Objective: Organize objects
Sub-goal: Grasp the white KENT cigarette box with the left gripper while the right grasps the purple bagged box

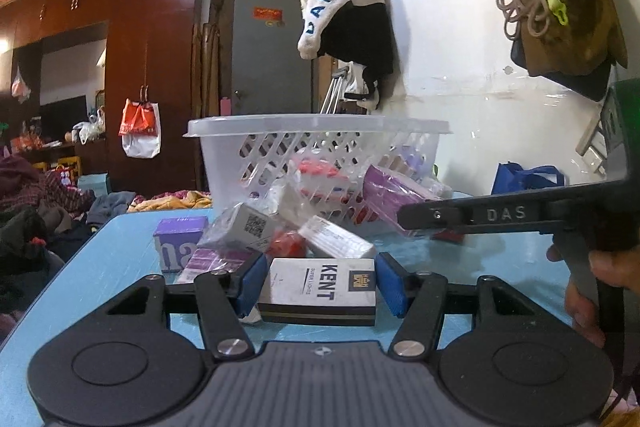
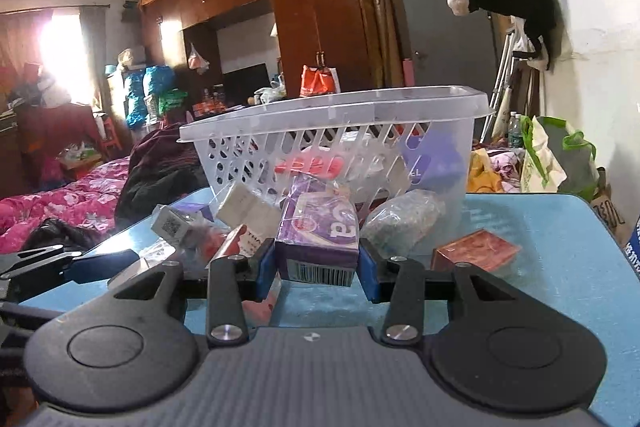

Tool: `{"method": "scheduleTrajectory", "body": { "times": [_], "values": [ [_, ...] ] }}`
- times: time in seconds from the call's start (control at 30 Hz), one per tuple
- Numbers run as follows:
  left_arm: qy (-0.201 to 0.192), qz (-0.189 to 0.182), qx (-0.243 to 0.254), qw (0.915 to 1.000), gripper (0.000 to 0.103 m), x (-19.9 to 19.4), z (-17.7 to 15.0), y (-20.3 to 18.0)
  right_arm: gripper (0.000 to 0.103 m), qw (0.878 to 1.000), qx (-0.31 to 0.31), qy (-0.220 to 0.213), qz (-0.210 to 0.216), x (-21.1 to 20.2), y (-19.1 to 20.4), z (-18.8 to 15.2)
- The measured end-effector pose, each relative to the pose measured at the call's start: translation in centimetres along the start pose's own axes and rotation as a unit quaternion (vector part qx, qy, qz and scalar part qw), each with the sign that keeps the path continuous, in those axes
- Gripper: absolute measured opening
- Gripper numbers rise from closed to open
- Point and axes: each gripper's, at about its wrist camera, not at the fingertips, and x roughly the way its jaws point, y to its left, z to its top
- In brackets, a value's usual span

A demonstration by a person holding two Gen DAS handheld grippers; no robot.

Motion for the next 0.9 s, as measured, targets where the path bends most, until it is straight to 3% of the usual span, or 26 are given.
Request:
{"method": "scheduleTrajectory", "body": {
  "times": [0.07, 0.13, 0.3, 0.57, 0.63, 0.7, 0.83, 0.9],
  "values": [
    [0.004, 0.001, 0.000, 1.0000, 0.063, 0.1, -0.1, 0.0, 0.048, 1.000, 0.006, 0.015, 0.005, 0.4, -0.2, 0.1],
    [0.006, 0.001, 0.000, 1.0000, 0.063, 0.1, -0.3, 0.1, 0.059, 0.999, 0.017, 0.042, 0.016, 1.2, -0.5, 0.2],
    [0.011, 0.002, 0.002, 0.9999, 0.063, 0.3, -0.5, 0.0, 0.059, 0.997, 0.010, 0.073, 0.008, 2.0, -0.1, 0.2],
    [0.012, -0.002, 0.005, 0.9999, 0.063, 0.2, -0.6, -0.1, 0.059, 0.994, -0.030, 0.099, -0.044, 1.2, 1.4, -0.5],
    [0.014, -0.002, 0.005, 0.9999, 0.063, 0.3, -0.7, -0.2, 0.054, 0.992, -0.046, 0.114, -0.043, 1.5, 1.8, -0.8],
    [0.014, -0.002, 0.006, 0.9999, 0.063, 0.3, -0.8, -0.3, 0.046, 0.991, -0.055, 0.112, -0.050, 1.5, 2.1, -0.9],
    [0.013, -0.002, 0.007, 0.9999, 0.063, 0.2, -1.0, -0.3, 0.046, 0.991, -0.063, 0.094, -0.065, 0.4, 2.2, -1.4],
    [0.009, -0.002, 0.005, 0.9999, 0.063, 0.1, -1.0, -0.2, 0.046, 0.994, -0.054, 0.078, -0.054, -1.0, 2.0, -1.6]
  ]
}}
